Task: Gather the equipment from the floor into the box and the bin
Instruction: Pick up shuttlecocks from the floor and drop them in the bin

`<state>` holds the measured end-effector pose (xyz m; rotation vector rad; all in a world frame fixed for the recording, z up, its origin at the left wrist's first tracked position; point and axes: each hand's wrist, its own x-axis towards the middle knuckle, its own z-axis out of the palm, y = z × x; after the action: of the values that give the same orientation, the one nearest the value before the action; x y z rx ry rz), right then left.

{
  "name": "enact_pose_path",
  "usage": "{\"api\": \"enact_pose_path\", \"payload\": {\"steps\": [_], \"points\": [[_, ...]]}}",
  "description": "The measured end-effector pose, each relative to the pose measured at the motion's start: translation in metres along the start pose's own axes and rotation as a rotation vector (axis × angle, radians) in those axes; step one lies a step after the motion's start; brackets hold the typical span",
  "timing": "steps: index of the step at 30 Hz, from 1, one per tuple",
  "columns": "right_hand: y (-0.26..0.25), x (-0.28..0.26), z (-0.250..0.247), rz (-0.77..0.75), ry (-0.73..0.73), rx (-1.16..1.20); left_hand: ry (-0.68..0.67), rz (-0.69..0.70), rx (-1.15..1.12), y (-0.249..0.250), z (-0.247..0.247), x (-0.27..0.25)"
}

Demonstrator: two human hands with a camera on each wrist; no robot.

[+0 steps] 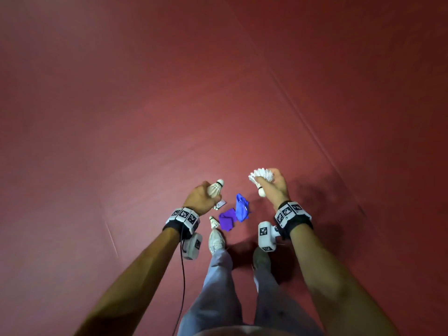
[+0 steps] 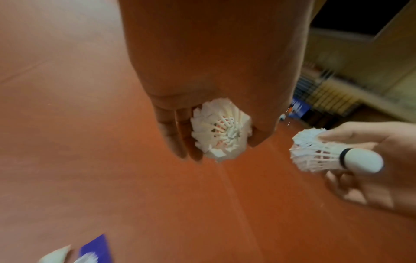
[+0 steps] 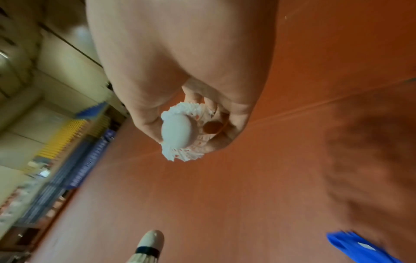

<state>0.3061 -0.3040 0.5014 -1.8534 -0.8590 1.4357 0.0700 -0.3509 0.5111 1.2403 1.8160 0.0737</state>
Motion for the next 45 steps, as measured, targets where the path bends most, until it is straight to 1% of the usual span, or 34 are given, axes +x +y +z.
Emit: {"api": "enact_pose_path", "payload": {"steps": [3, 5, 8, 11, 13, 15, 19, 24, 28, 32, 37, 41, 43, 45], "points": [[-0.06, -0.031, -0.015, -0.128, 0.077, 0.013, 0.123, 0.107, -0.153, 0.037, -0.033, -0.03], [-0.095, -0.054, -0.024, -0.199, 0.093, 0.034, 0.183, 0.173, -0.271, 0.061, -0.055, -0.054], [-0.142, -0.095, -0.031, -0.29, 0.107, 0.075, 0.211, 0.267, -0.372, 0.096, -0.084, -0.095], [-0.176, -0.129, -0.034, -0.384, 0.133, 0.081, 0.231, 0.375, -0.401, 0.119, -0.108, -0.13], [-0.192, -0.142, -0.035, -0.438, 0.109, 0.068, 0.27, 0.432, -0.414, 0.129, -0.123, -0.15], [-0.208, -0.151, -0.037, -0.483, 0.054, 0.057, 0.339, 0.462, -0.437, 0.134, -0.136, -0.168], [-0.24, -0.164, -0.033, -0.613, -0.109, 0.044, 0.53, 0.465, -0.494, 0.136, -0.157, -0.204], [-0.273, -0.181, -0.018, -0.773, -0.382, -0.01, 0.8, 0.368, -0.514, 0.128, -0.156, -0.257], [-0.27, -0.215, -0.004, -0.783, -0.622, -0.043, 0.979, 0.212, -0.537, 0.111, -0.129, -0.309], [-0.243, -0.262, 0.012, -0.779, -0.848, -0.09, 1.127, 0.042, -0.626, 0.086, -0.088, -0.363], [-0.203, -0.331, 0.036, -0.813, -1.084, -0.188, 1.291, -0.138, -0.692, 0.049, -0.037, -0.441], [-0.171, -0.399, 0.05, -0.834, -1.317, -0.235, 1.443, -0.287, -0.73, 0.015, 0.008, -0.515], [-0.151, -0.436, 0.059, -0.847, -1.437, -0.273, 1.538, -0.365, -0.754, 0.0, 0.035, -0.554], [-0.131, -0.472, 0.063, -0.863, -1.557, -0.314, 1.643, -0.445, -0.784, -0.006, 0.064, -0.591]]}}
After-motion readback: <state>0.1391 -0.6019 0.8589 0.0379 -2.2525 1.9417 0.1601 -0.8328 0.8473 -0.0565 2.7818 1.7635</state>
